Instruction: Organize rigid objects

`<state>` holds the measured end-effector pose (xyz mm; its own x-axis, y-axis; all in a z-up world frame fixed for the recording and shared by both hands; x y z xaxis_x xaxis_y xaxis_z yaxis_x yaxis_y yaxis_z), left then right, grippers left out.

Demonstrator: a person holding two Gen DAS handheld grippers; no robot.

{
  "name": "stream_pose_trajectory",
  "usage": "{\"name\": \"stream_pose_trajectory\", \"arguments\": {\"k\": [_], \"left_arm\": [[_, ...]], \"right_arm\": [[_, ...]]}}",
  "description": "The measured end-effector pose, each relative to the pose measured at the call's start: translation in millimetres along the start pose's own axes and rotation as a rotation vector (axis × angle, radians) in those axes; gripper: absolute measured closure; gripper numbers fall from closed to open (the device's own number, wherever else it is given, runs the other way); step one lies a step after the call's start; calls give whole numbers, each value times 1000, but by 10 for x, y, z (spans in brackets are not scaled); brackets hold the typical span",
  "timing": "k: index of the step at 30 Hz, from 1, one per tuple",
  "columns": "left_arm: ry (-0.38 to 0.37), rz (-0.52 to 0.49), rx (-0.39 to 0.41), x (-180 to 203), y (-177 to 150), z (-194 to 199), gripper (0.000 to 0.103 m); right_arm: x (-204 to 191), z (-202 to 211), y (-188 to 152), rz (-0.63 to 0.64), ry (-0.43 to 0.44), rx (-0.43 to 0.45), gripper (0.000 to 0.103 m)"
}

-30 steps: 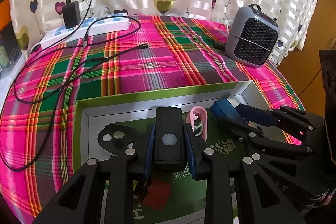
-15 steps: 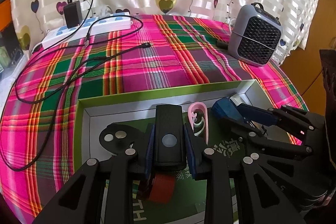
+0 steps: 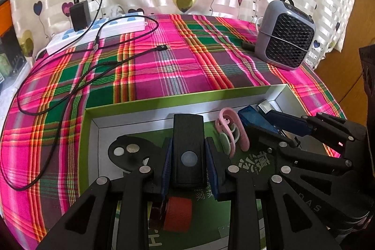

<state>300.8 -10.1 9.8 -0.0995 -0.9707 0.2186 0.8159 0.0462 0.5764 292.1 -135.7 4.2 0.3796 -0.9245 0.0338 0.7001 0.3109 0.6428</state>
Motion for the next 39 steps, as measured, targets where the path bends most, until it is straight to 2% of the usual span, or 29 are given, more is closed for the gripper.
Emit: {"name": "stream_pose_trajectory", "arguments": {"k": [11,19,39], "left_arm": [[13,-2,3,-8,-27,17,75],[9,4,43,12,-67,210,70],[9,5,92,53,-439,677,70]], "right_arm": [[3,44,-16,-15,5,5,67],[-12,236,-40,-32,8,67,67],[-161,615,-293,-47,-12,101,67]]}}
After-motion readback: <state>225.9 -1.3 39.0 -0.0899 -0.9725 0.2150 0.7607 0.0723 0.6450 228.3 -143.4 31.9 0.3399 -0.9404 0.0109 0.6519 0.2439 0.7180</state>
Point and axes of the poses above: each gripper's, at about its wrist camera, not at the fingertips, and z roughly against the way its jaws point, x to its right, y to its top, the point moved 1 cm from there along -z, roughly the way its jaws point, and after that the axes turned 10 degrees about z, right-handed, at the moved point
